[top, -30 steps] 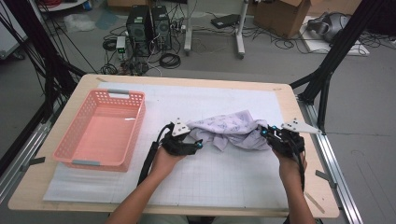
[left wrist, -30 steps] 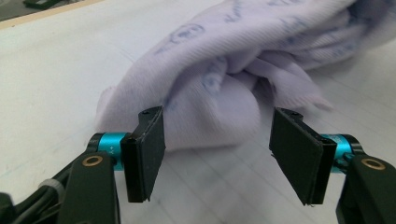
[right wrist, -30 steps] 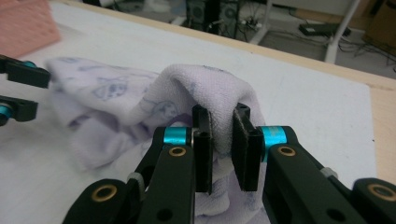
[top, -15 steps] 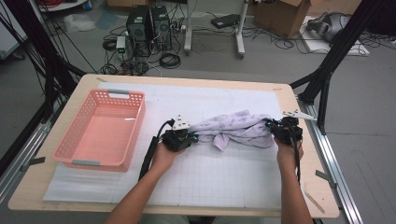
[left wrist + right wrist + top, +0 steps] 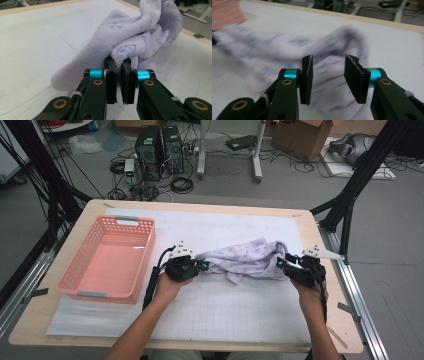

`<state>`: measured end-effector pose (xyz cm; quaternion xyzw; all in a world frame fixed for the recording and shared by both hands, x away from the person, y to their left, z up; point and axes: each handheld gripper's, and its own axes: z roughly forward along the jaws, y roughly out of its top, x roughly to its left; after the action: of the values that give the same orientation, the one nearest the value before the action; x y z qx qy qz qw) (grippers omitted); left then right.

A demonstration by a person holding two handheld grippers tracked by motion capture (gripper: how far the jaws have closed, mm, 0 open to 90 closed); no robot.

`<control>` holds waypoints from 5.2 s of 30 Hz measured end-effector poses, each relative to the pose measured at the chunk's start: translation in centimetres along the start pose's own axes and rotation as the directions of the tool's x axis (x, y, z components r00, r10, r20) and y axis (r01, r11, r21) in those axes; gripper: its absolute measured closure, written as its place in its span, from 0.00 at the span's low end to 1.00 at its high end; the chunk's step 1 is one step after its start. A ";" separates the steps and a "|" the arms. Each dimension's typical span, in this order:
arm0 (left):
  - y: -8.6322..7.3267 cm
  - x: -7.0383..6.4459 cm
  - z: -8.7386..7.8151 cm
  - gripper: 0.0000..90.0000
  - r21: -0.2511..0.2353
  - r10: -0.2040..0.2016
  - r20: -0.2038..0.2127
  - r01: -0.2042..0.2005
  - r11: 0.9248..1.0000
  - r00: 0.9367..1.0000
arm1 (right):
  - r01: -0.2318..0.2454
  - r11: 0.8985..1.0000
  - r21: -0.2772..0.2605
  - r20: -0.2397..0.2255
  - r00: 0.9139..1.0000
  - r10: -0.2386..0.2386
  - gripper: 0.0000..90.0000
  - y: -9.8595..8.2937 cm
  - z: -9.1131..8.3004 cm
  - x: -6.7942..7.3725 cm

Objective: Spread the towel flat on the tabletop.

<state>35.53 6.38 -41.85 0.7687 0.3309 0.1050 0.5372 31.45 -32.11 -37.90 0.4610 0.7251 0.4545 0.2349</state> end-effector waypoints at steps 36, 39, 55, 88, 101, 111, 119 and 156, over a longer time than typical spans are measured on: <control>-0.4 2.0 -0.5 0.93 0.001 -0.019 -0.111 0.019 1.000 0.994 | 0.300 0.939 0.170 -0.325 0.916 -0.234 0.95 -4.2 0.5 7.2; -0.6 2.4 -0.6 0.93 0.004 -0.023 -0.140 0.023 1.000 0.990 | 0.322 0.927 0.190 -0.343 0.907 -0.245 0.95 -5.2 -1.4 6.9; -1.2 2.0 -0.8 0.87 0.021 -0.006 -0.138 0.009 1.000 0.990 | 0.280 0.943 0.179 -0.373 0.906 -0.198 0.73 -8.0 -8.0 5.5; -4.1 -1.5 -3.2 0.74 0.071 0.052 0.013 -0.053 0.996 0.999 | 0.081 0.975 0.206 -0.008 0.997 -0.081 0.88 -4.0 0.6 -0.4; -3.1 -0.3 -4.4 0.45 0.016 -0.020 -0.049 0.021 1.000 0.999 | 0.088 0.977 0.195 -0.019 0.996 -0.086 0.66 -7.0 -6.2 -0.8; -3.4 0.0 -4.0 0.46 0.024 -0.010 -0.067 0.011 1.000 0.998 | 0.105 0.994 0.037 -0.016 0.994 -0.105 0.56 -1.0 -4.4 0.0; -3.4 0.3 -4.0 0.46 0.024 -0.009 -0.067 0.010 1.000 0.998 | 0.132 0.978 0.161 -0.061 0.990 -0.124 0.51 2.0 5.8 0.7; -3.7 1.3 -4.5 0.48 0.004 -0.057 -0.094 0.058 0.998 0.994 | 0.003 0.984 -0.178 -0.217 0.975 -0.042 0.95 10.8 19.6 6.6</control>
<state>32.69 11.33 -43.55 0.7549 0.3780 0.1243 0.5214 48.19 -15.85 -37.27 0.3767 0.7088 0.5625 0.1981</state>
